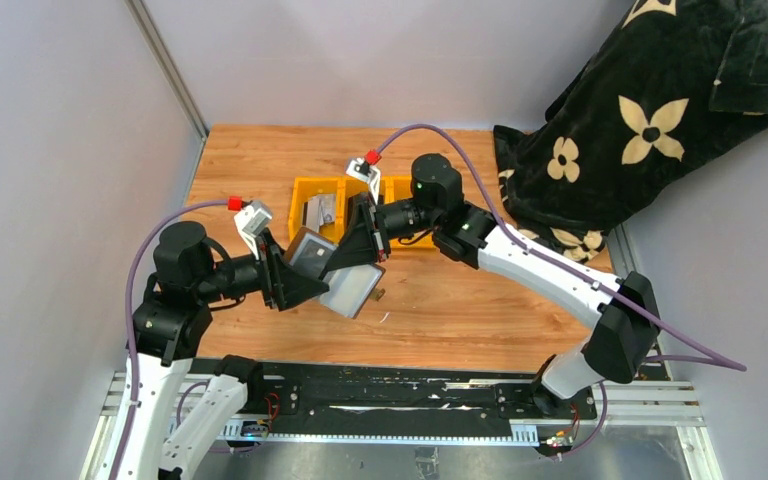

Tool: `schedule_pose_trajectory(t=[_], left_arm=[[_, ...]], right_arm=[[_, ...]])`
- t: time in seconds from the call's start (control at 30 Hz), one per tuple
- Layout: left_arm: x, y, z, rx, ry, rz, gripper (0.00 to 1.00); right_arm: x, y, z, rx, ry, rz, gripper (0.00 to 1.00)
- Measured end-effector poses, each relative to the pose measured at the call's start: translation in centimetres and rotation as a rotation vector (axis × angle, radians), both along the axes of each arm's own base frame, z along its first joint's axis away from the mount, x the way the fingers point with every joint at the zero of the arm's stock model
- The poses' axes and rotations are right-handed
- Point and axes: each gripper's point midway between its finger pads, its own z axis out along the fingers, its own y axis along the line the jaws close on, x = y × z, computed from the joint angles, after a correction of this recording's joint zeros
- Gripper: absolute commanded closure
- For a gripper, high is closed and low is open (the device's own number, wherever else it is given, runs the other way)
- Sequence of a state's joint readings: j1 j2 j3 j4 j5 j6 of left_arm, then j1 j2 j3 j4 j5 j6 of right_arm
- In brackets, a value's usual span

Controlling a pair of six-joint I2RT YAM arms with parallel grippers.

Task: Take the credit cards out of the card holder
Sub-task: Remove the credit card from the card holder.

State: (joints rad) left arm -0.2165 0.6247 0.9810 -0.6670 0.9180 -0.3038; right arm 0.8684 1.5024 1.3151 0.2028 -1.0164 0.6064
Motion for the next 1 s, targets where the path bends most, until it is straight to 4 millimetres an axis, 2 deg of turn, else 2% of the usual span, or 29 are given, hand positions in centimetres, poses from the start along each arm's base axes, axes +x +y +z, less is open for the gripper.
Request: schedule_pose_trajectory(t=[0.1, 0.27, 0.33, 0.53, 0.83, 1.0], left_arm=[[-1.0, -0.3, 0.2, -0.017, 0.018, -0.041, 0.36], [-2.2, -0.4, 0.0, 0.015, 0.055, -0.116, 0.38], [-2.4, -0.4, 0.4, 0.021, 0.053, -0.143, 0.4], [-3.4, -0.5, 0.9, 0.019, 0.049, -0.197, 0.48], [-2.9, -0.6, 0.0, 0.031, 0.093, -0.208, 0.68], [-2.9, -0.7, -0.1, 0.028, 0.099, -0.215, 0.68]], right_arm=[[0.1, -0.1, 1.6, 0.022, -0.017, 0.005, 1.0], [0.3, -0.9, 3.4, -0.014, -0.119, 0.017, 1.0], [0.1, -1.4, 3.2, -0.046, -0.153, 0.028, 1.0], [-0.3, -2.6, 1.0, -0.151, -0.18, 0.062, 1.0], [-1.6, -2.7, 0.5, -0.208, -0.234, 0.108, 1.0], [-2.7, -2.4, -0.3, -0.243, -0.259, 0.145, 1.0]])
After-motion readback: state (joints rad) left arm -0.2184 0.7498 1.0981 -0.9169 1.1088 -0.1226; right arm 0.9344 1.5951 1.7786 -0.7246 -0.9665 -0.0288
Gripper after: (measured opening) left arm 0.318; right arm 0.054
